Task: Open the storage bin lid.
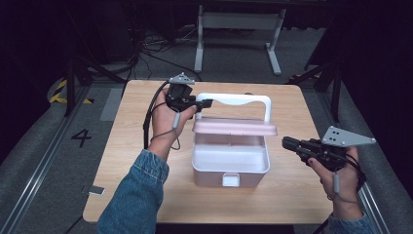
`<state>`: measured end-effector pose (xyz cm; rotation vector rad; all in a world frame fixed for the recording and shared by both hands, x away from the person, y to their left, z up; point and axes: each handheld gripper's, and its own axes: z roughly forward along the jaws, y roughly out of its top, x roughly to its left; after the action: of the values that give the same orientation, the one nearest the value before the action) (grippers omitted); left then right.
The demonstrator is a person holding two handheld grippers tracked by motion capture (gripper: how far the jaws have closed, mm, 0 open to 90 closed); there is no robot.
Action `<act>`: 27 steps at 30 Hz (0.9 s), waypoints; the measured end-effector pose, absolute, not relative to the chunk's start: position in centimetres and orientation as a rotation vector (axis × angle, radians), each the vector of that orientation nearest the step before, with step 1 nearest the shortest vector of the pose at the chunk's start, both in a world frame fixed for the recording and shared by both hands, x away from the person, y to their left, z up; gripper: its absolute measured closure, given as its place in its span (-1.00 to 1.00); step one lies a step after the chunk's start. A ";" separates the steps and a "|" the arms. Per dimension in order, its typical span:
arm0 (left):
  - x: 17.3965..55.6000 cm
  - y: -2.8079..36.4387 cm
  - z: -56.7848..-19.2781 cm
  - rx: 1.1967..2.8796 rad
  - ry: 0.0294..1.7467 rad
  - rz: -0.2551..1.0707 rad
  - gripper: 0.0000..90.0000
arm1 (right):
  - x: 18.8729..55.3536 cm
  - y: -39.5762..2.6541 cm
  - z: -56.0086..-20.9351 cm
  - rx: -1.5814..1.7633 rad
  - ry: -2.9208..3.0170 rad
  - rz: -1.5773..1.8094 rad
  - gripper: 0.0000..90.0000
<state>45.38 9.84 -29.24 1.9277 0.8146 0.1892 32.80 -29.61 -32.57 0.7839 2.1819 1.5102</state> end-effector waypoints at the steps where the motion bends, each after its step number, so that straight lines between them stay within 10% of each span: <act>1: 45.4 9.8 -29.2 1.930 0.818 0.189 0.64 | 33.0 -29.4 -32.6 0.773 2.184 1.518 0.96; 19: 45.4 9.4 -29.1 1.952 0.811 0.219 0.58 | 34.7 -26.8 -33.7 0.733 2.148 1.587 1.00; 27: 44.7 9.5 -28.9 1.923 0.737 0.313 -0.02 | 34.8 -26.9 -33.7 0.734 2.150 1.589 1.00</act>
<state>44.69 9.47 -28.91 1.9226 0.7368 0.3131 34.76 -26.86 -33.73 0.7336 2.1504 1.5895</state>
